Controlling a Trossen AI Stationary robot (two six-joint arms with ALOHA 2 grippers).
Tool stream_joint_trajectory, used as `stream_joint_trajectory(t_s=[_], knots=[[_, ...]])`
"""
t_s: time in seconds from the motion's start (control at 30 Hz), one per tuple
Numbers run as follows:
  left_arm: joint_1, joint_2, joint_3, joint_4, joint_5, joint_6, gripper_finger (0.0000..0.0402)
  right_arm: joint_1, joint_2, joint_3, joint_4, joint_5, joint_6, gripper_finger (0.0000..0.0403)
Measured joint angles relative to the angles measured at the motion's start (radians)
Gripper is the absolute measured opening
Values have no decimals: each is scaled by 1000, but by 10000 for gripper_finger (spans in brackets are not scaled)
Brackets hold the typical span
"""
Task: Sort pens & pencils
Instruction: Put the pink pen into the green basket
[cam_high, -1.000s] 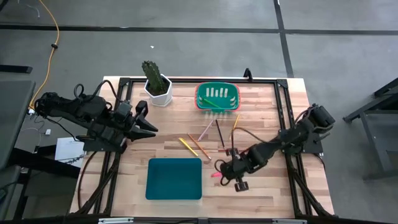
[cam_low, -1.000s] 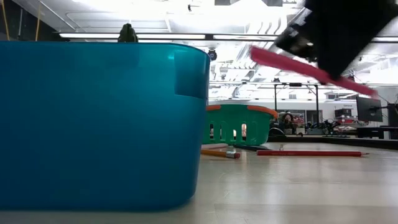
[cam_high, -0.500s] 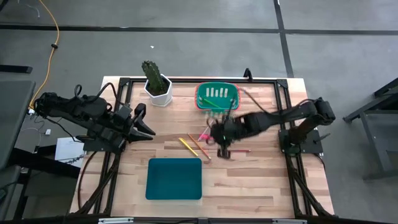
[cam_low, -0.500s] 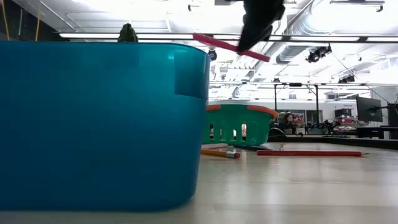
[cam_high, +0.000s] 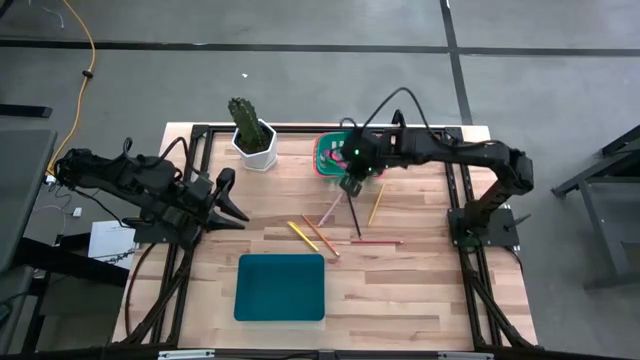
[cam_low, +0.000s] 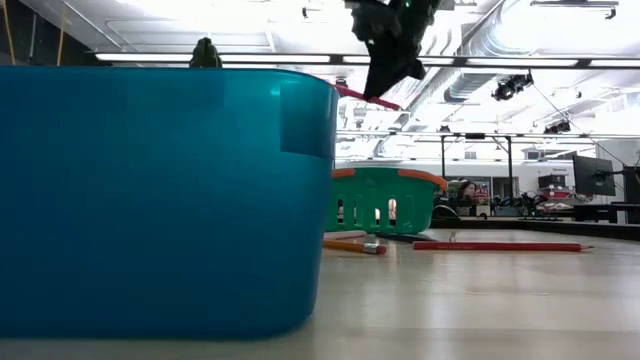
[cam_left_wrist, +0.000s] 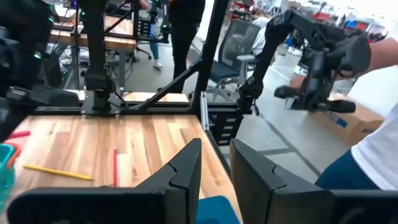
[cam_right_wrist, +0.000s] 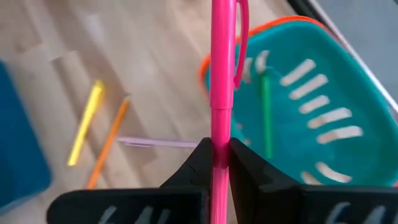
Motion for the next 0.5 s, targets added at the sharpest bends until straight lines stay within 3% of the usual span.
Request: stream_joint_trajectory(t_s=[0.27, 0.5], knots=[[0, 10, 0, -27, -41, 37, 72, -109, 42, -10, -38, 4, -89, 12], [0, 28, 0, -24, -141, 46, 72, -202, 116, -10, -18, 4, -194, 12]])
